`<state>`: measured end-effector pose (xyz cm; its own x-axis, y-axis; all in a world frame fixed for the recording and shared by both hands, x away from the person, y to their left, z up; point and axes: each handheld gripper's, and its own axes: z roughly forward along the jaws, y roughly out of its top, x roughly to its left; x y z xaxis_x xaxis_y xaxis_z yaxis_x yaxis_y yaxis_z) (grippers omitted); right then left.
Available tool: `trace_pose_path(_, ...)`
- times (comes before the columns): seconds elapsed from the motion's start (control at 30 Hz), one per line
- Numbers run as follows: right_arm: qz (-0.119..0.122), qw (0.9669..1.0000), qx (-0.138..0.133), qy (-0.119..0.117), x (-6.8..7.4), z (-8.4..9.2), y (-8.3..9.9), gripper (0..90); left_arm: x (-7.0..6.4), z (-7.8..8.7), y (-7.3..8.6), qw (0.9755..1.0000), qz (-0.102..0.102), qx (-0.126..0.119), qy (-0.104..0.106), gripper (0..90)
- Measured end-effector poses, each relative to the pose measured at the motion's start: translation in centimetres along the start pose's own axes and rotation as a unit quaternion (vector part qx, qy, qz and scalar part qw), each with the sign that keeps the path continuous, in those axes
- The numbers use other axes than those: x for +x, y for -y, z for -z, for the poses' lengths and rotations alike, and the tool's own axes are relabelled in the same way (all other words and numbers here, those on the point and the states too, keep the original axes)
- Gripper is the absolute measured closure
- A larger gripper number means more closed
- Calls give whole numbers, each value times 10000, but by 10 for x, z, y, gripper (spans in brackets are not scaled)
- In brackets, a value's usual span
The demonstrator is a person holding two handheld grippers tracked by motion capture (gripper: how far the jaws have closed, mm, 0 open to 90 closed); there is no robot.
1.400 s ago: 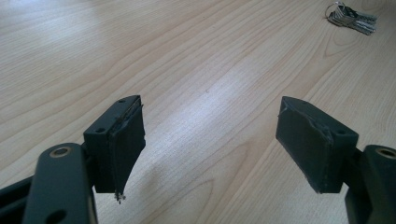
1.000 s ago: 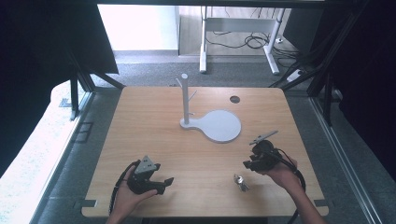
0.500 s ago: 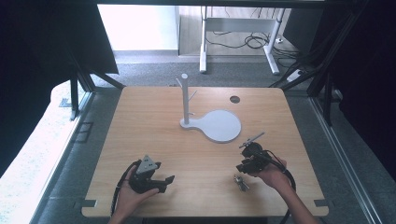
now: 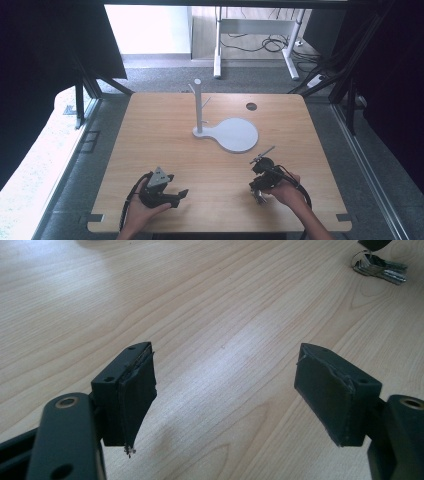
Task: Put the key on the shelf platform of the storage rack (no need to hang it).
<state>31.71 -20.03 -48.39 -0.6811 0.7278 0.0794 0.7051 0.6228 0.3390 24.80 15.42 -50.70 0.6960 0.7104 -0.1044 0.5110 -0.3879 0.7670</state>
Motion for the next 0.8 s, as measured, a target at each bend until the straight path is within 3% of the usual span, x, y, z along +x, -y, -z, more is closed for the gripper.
trace_pose_path(0.6, -130, 9997, 137, -176, -4, -13, 5, 826, 1, -5, 3, 9998, 12, 184, 58, 245)
trace_pose_path(0.67, -154, 9994, 205, -227, -5, -14, 6, 877, 2, -6, 3, 9997, 18, 216, 67, 244)
trace_pose_path(0.8, -36, 9993, 282, -252, -5, -14, 7, 892, 4, -7, 4, 9997, 23, 256, 53, 244)
